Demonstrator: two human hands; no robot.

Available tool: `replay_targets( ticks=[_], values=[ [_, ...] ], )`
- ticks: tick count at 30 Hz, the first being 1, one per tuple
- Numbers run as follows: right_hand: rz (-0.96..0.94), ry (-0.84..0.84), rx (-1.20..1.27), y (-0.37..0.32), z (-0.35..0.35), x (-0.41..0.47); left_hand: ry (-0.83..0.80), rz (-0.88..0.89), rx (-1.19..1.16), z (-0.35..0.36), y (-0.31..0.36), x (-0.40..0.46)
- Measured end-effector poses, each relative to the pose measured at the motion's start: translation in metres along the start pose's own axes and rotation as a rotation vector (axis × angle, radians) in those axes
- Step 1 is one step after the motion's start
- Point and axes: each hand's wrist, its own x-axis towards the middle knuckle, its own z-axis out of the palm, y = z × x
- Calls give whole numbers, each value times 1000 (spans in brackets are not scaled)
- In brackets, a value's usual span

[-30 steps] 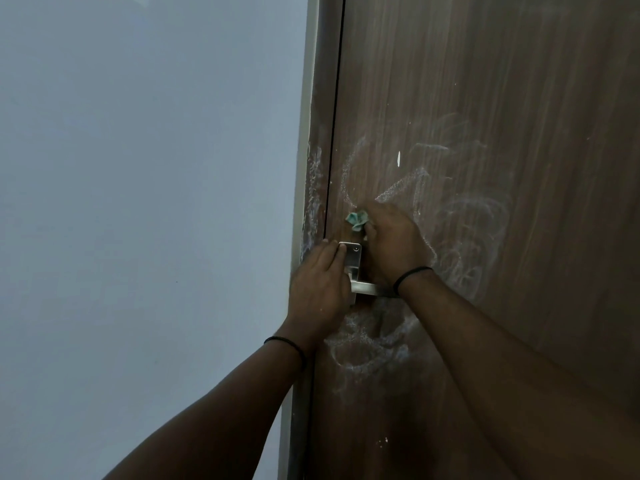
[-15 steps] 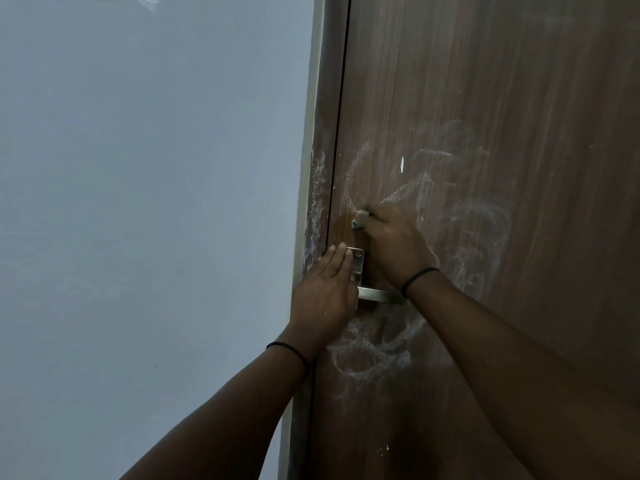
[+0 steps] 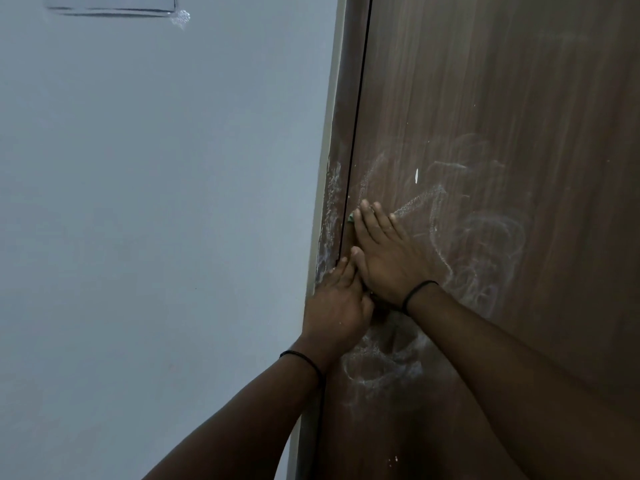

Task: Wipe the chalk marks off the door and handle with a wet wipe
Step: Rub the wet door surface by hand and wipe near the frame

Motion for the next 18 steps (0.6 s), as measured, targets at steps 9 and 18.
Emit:
replay_targets(
  ticks=[9, 18],
  values=[
    [91, -31, 19, 20, -4, -20, -45, 8, 65, -3, -8, 3],
    [16, -27, -5, -4, 0, -5, -18, 65, 42, -7, -8, 4]
  ],
)
